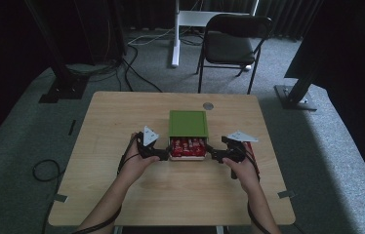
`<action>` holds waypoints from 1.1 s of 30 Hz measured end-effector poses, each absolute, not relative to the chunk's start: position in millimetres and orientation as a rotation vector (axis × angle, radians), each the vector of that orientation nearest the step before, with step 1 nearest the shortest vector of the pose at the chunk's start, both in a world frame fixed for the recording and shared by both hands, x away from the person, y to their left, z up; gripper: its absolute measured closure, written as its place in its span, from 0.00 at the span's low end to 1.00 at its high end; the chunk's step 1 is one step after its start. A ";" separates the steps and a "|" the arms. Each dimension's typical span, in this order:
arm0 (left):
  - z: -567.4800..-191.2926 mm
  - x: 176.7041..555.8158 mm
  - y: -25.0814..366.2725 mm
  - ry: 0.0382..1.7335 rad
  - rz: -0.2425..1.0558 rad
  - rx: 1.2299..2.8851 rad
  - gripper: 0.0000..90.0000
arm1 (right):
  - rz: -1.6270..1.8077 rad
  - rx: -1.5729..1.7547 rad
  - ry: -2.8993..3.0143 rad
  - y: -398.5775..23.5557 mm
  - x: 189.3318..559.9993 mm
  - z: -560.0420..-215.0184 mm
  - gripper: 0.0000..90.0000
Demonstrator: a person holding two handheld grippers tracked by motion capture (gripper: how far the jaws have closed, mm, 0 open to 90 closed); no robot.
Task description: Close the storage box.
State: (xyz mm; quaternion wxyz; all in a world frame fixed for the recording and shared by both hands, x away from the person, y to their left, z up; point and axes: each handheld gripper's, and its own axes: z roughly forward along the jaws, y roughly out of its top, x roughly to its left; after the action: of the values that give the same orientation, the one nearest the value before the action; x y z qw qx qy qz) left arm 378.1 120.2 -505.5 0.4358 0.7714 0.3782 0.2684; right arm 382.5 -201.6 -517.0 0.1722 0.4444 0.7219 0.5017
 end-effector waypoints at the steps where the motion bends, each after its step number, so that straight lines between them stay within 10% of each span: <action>1: -505.6 378.8 120.1 0.942 0.666 1.920 0.06 | 1.424 1.265 2.046 -201.6 382.6 -517.2 0.13; 33: -504.6 377.8 115.7 0.965 0.635 1.861 0.07 | 1.447 1.269 1.998 -198.8 377.8 -514.5 0.14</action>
State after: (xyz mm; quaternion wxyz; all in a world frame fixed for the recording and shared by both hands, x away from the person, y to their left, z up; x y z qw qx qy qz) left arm 377.8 115.7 -504.6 0.4578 0.7553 0.3917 0.2578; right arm 377.8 -198.8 -514.5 0.1829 0.4497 0.7080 0.5129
